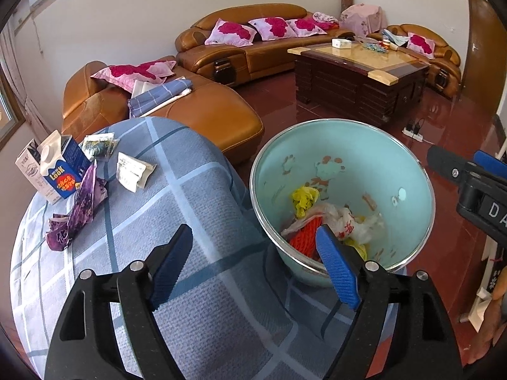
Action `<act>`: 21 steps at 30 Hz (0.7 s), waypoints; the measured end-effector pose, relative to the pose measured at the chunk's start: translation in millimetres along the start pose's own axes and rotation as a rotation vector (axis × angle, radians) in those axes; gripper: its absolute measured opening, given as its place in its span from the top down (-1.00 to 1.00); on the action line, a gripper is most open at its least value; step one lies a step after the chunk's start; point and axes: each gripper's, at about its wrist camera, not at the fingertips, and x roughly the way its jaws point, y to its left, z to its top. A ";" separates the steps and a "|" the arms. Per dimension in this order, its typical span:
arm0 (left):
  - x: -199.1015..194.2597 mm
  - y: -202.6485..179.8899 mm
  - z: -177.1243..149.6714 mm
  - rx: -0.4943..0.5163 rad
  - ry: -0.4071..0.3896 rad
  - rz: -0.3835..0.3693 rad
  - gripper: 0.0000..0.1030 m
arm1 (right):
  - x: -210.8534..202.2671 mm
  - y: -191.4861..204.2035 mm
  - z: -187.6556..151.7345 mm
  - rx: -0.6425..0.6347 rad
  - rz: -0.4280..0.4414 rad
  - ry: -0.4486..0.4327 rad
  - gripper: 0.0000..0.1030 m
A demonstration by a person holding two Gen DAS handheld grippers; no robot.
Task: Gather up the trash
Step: 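Move both open tools back over the remaining trash on the table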
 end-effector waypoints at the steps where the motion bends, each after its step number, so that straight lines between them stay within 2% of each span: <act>1: -1.3 0.0 -1.6 0.002 0.000 0.002 -0.55 | -0.9 -0.6 -1.0 0.000 -0.003 0.001 -0.60; 11: -14.0 4.8 -10.2 0.002 -0.009 0.012 -0.58 | -8.5 -5.5 -6.5 0.000 0.004 0.009 -0.60; 17: -18.2 31.3 -19.0 -0.039 -0.004 0.042 -0.58 | -15.7 14.6 -10.6 -0.041 0.037 0.002 -0.60; 21: -18.5 53.3 -24.7 -0.063 0.003 0.063 -0.58 | -17.1 43.1 -10.5 -0.091 0.075 -0.009 -0.59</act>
